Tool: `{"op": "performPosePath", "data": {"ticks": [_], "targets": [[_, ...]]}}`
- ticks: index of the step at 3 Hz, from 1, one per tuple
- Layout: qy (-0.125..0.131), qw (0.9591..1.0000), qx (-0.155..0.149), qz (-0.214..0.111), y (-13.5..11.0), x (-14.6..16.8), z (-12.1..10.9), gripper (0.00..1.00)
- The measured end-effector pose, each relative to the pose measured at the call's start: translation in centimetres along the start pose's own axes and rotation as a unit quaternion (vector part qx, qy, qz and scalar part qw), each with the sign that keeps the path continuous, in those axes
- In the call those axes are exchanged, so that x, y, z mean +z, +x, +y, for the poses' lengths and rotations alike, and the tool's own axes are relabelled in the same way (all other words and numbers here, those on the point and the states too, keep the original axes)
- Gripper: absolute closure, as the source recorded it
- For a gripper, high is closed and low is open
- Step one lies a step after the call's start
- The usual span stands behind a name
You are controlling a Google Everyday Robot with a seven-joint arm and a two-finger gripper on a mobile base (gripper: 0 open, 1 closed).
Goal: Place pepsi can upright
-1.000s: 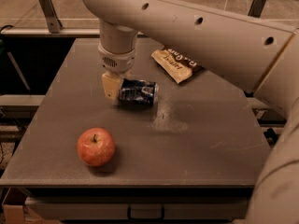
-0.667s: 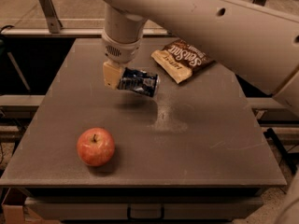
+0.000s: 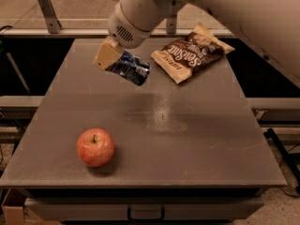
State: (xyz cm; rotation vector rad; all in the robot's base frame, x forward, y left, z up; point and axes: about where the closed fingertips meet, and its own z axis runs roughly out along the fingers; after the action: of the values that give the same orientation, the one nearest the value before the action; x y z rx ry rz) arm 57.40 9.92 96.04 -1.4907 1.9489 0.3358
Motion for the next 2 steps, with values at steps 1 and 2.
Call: {"op": "performPosePath", "data": {"ticks": [1, 2], "targets": [[-0.009, 0.9948, -0.003, -0.101, -0.63, -0.92, 0.49, 1.0], [-0.028, 0.9815, 0.007, -0.189, -0.16, -1.62, 1.47, 1.0]]}}
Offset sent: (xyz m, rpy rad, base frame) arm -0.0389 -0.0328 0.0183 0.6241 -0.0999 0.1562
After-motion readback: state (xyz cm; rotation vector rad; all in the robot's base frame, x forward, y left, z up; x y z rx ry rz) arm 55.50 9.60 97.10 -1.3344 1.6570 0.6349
